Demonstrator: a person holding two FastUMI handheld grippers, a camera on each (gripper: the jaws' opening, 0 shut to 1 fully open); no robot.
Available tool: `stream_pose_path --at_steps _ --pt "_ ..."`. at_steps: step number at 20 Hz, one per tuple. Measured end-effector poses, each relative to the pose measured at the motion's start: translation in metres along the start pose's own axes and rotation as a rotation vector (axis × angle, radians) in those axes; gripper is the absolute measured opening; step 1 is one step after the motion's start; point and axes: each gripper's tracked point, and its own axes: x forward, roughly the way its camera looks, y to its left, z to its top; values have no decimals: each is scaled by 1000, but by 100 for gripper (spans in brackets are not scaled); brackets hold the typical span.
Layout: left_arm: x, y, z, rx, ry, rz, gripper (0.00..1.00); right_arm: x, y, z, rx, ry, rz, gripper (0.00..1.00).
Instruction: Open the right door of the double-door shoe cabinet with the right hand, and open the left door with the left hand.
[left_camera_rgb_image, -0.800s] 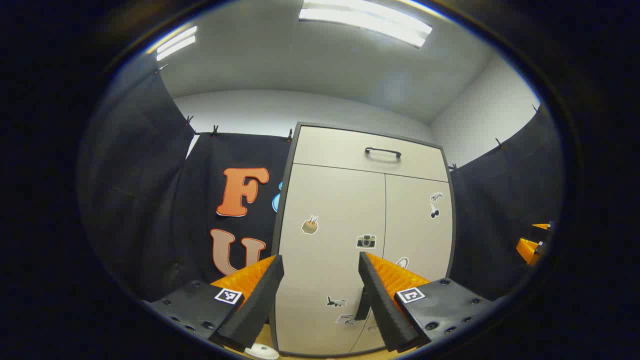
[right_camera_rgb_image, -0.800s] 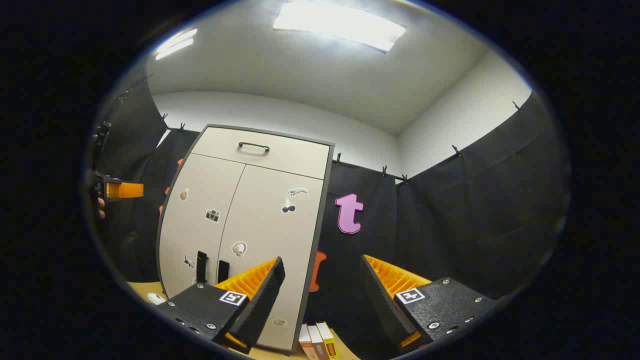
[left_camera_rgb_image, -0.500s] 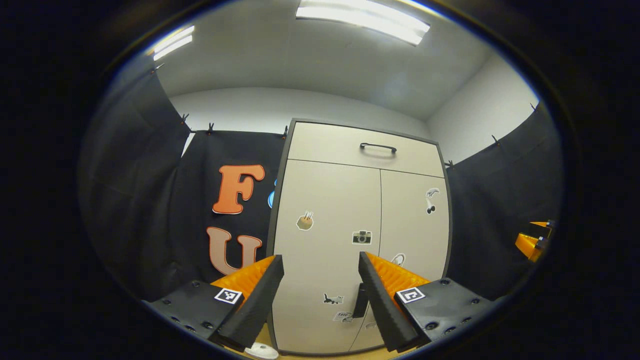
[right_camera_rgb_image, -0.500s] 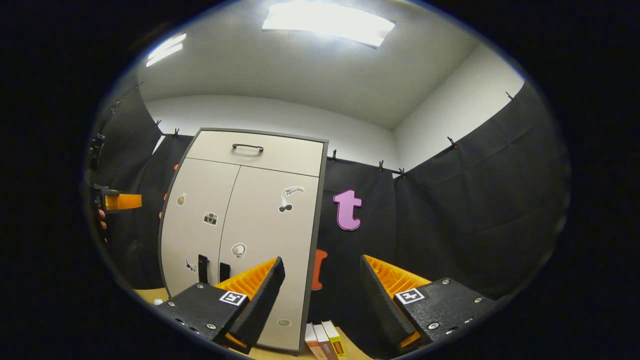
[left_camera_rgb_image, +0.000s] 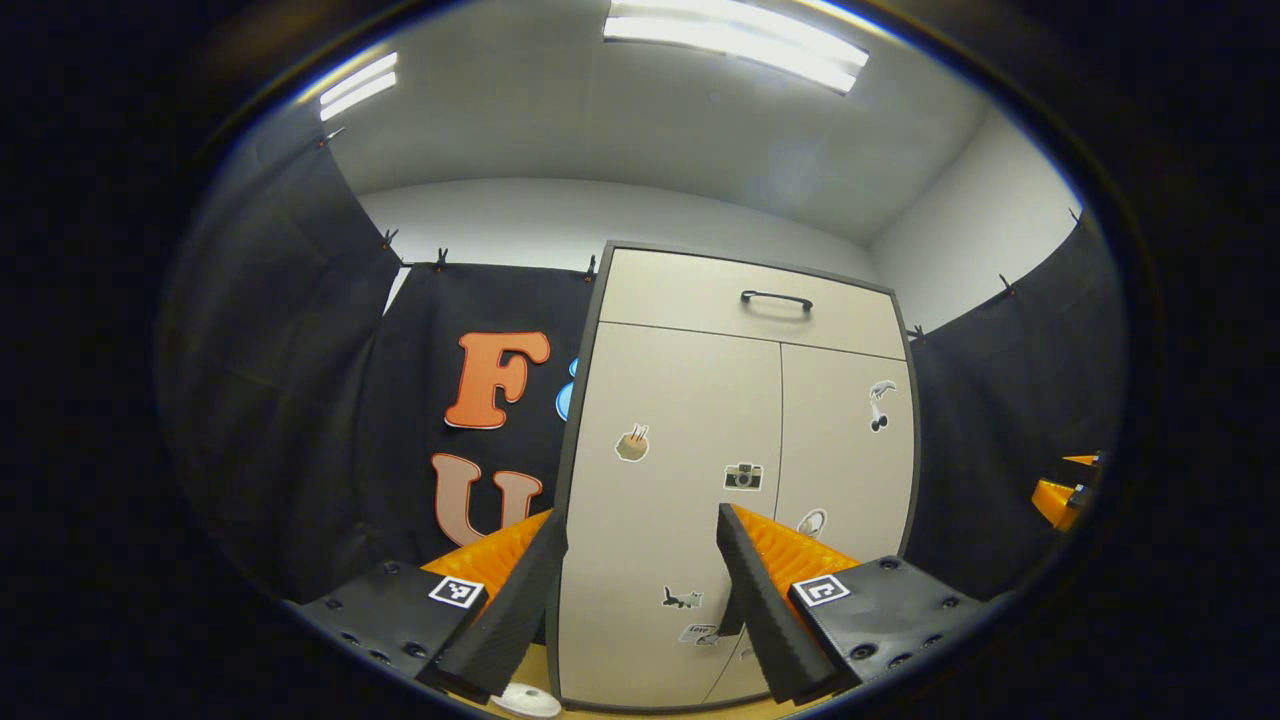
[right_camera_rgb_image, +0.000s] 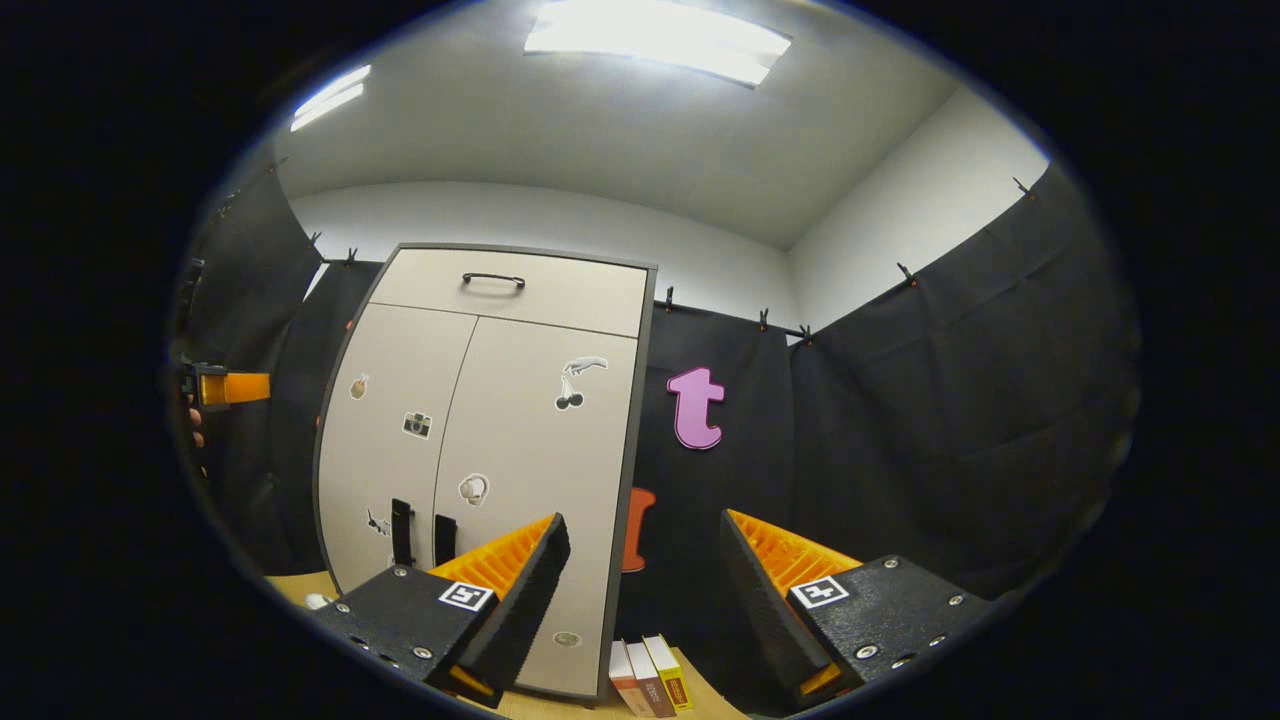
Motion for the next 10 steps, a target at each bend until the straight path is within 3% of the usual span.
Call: stream_pose_path --at_steps 10 --pt "-7 2 -12 39 17 -5 96 10 28 -30 25 94 52 94"
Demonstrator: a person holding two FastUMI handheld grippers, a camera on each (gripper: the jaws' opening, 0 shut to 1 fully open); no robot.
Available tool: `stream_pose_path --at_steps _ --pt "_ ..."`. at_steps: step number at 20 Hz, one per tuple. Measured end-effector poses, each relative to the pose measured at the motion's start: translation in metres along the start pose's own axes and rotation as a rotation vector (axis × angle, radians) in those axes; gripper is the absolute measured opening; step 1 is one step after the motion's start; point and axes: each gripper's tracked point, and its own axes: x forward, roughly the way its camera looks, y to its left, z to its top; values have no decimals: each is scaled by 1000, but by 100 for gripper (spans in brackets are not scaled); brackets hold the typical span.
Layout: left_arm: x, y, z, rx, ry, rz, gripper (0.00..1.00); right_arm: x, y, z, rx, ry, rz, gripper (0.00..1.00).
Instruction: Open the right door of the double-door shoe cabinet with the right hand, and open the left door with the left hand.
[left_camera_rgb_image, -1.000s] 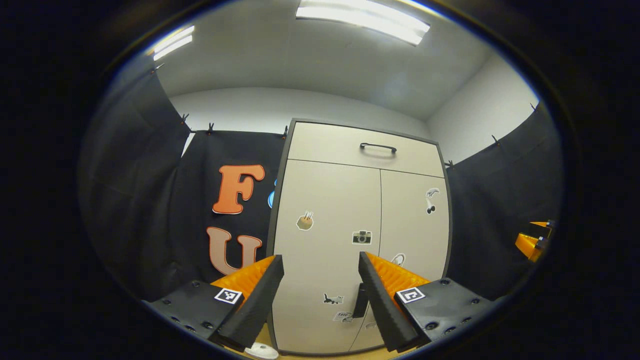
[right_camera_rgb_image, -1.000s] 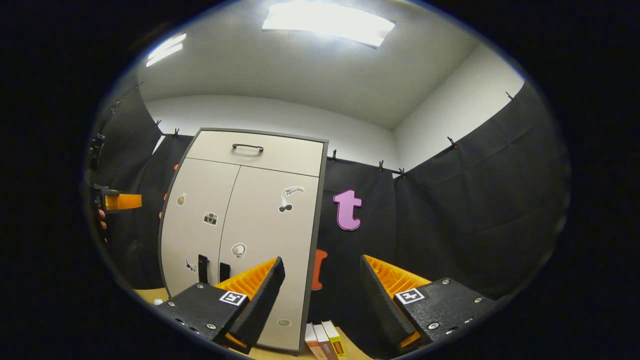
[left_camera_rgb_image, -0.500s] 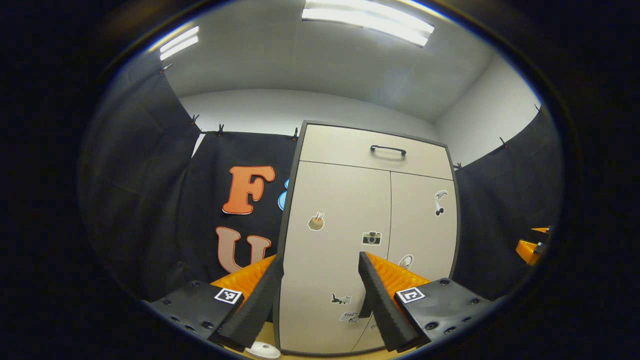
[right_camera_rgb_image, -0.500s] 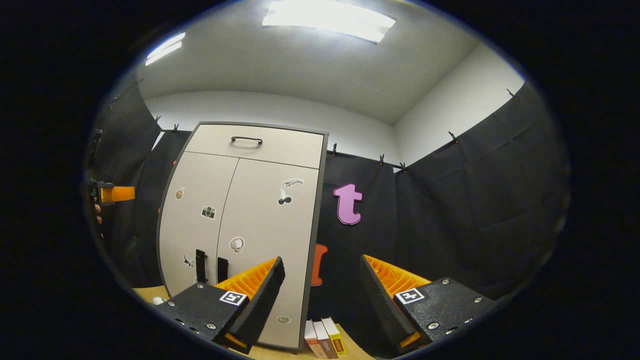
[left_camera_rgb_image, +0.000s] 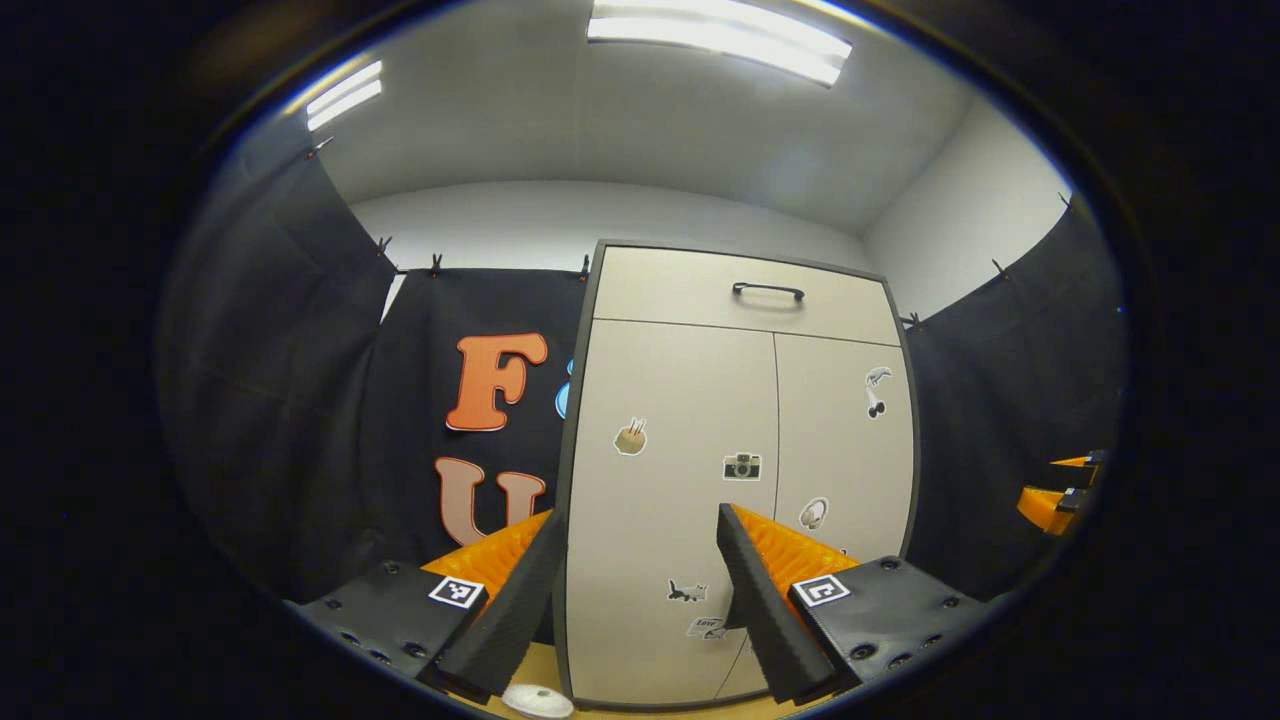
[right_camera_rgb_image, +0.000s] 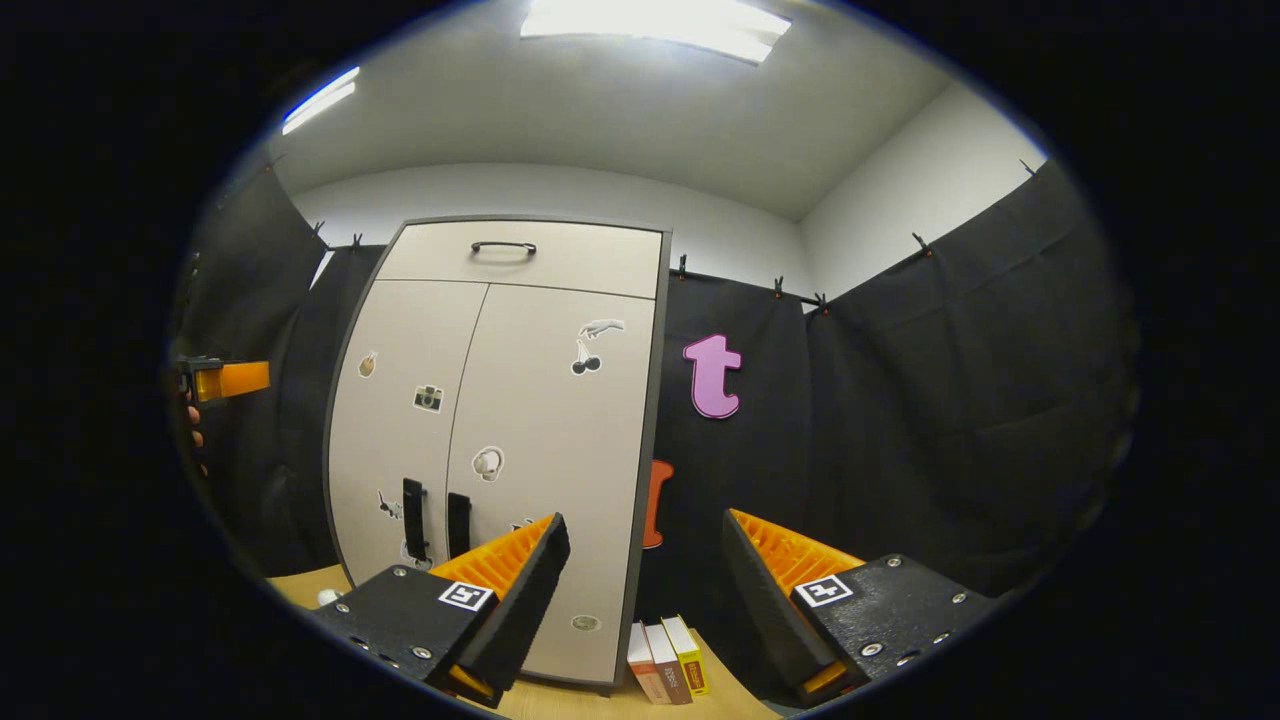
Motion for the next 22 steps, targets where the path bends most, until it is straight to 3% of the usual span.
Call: stream_pose_path --at_steps 12,17,22 --pt "4 69 -29 45 30 118 96 52 89 -51 83 122 126 94" --pt "5 95 -45 102 51 135 96 91 156 -81 142 190 222 94" --pt "8 114 -59 123 74 115 96 130 202 -113 173 282 234 92"
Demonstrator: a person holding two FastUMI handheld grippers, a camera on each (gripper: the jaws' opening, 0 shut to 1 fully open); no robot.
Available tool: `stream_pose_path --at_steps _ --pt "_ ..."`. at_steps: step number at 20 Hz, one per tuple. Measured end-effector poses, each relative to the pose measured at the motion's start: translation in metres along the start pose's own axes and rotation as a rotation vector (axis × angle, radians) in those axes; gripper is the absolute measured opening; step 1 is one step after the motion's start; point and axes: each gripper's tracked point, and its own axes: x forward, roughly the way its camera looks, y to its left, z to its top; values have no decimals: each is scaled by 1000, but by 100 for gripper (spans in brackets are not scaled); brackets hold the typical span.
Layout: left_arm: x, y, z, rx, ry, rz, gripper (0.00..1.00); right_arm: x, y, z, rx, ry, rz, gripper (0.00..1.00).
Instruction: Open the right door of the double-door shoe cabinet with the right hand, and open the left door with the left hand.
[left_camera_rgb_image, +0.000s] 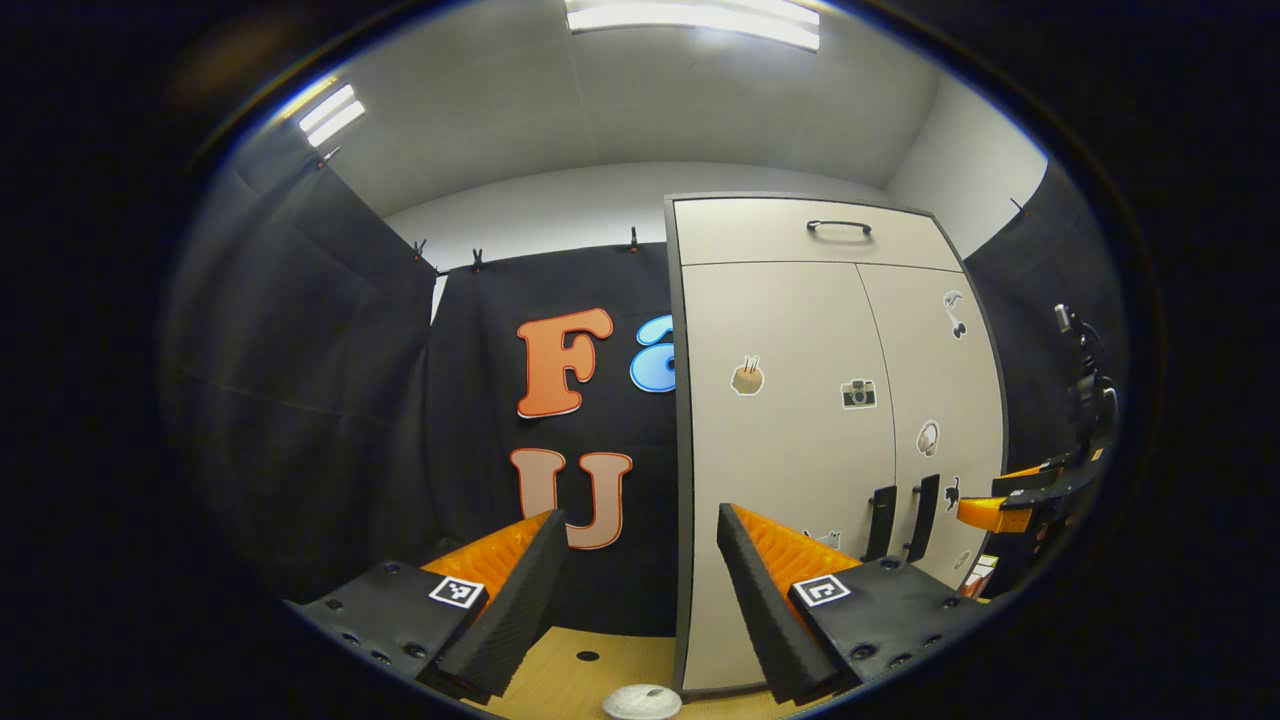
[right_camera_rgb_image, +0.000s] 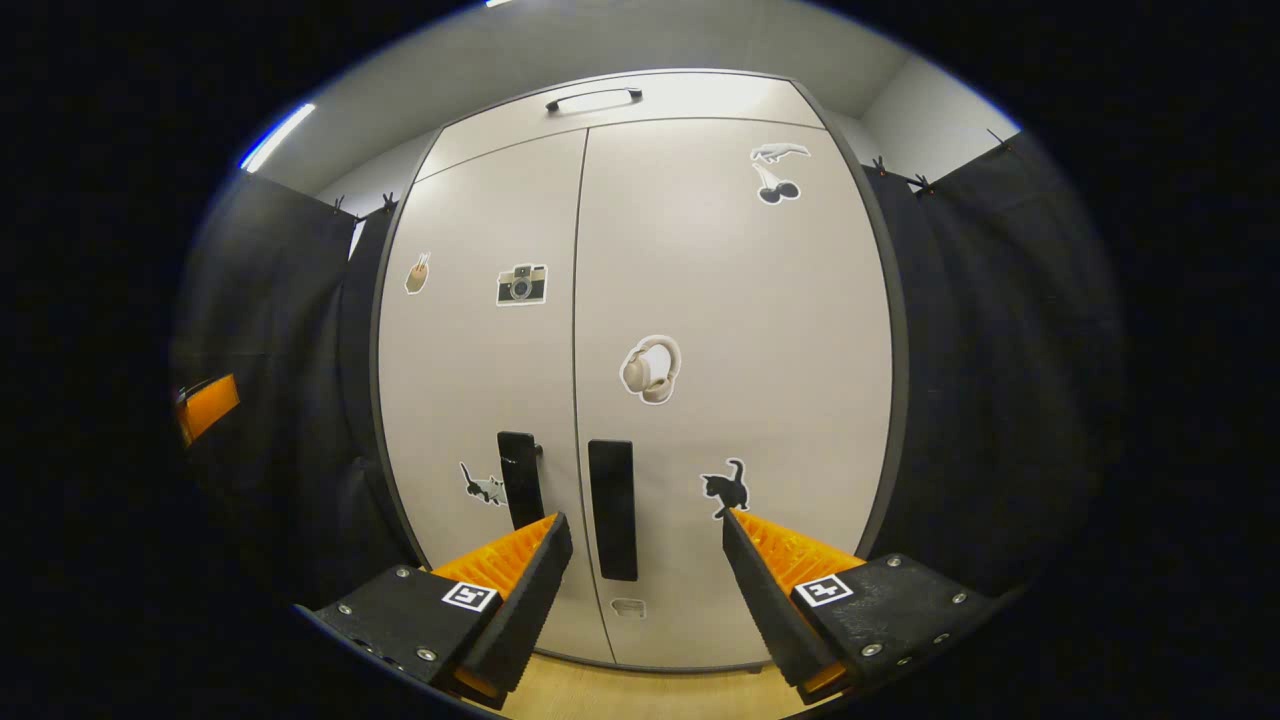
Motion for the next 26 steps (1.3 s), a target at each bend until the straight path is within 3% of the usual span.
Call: stream_pose_path --at_steps 4,8,10,15,18,21,26 --pt "7 15 -15 -2 24 -1 96 37 7 -11 61 36 -18 83" --pt "10 25 -21 8 38 15 96 57 3 -24 69 75 -58 68" --pt "10 28 -24 7 40 11 96 63 10 -27 101 84 -42 62" --pt "16 41 -28 22 43 21 96 72 3 -22 116 69 -89 61" --pt "17 37 -35 6 62 10 96 73 9 -23 115 68 -85 52" --pt "15 35 -32 6 64 17 96 72 10 -24 94 58 -103 33" --pt "-1 37 -26 -10 59 33 96 67 10 -25 108 81 -81 22"
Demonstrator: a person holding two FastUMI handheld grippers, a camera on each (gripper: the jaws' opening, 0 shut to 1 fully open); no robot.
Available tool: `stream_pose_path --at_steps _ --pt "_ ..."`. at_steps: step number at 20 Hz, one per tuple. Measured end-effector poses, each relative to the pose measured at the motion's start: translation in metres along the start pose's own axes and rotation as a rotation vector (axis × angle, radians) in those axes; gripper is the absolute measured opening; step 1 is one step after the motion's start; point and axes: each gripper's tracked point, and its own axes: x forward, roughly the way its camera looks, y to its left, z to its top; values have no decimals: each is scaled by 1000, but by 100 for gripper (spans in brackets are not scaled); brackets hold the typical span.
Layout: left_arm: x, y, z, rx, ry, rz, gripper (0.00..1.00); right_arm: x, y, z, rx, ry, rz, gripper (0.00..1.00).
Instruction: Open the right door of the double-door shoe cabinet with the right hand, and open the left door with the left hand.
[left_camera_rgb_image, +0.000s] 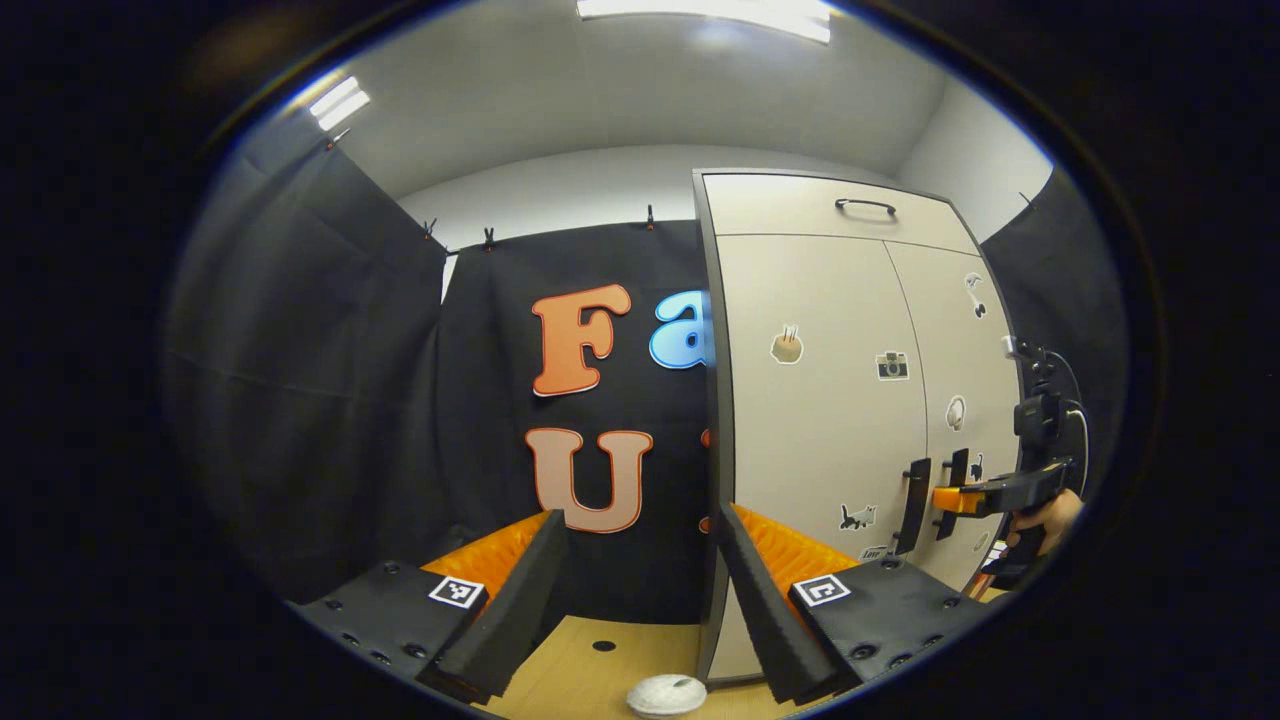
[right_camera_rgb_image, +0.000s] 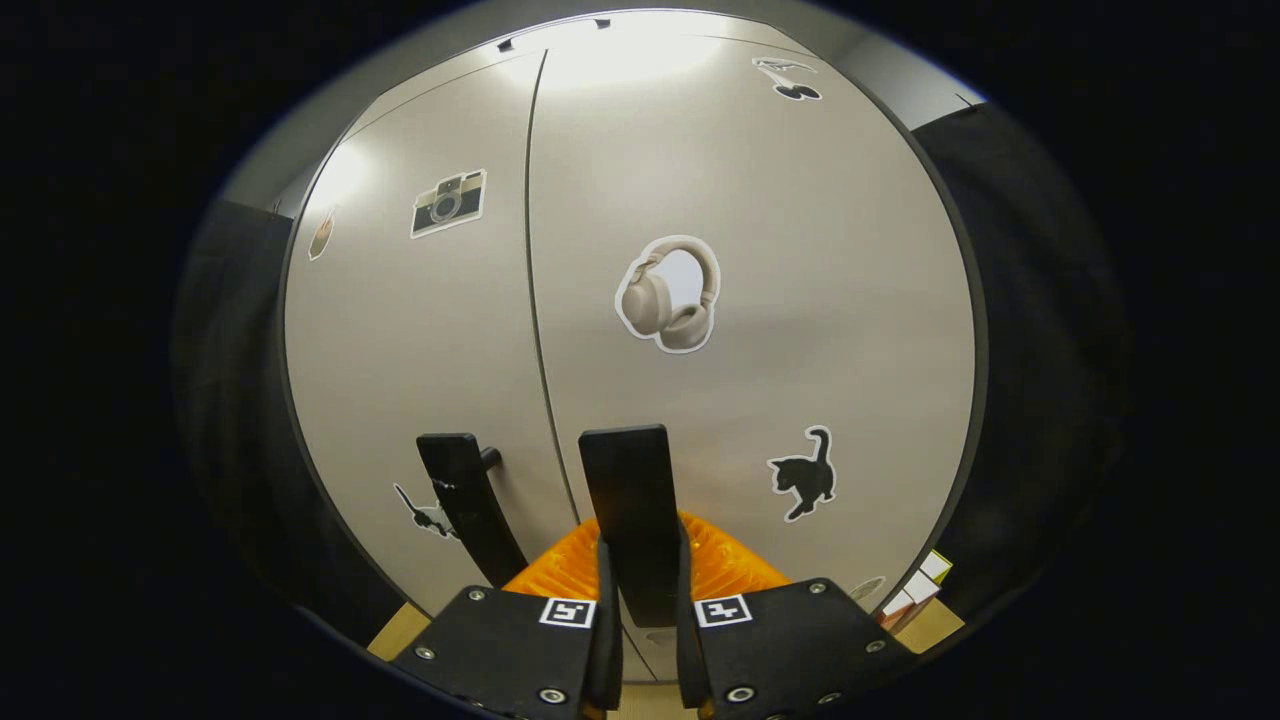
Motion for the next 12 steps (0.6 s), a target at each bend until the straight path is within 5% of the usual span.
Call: stream_pose_path --at_steps 12 --pt "-24 -20 16 -23 3 46 96 -72 -17 -7 -2 -5 140 21"
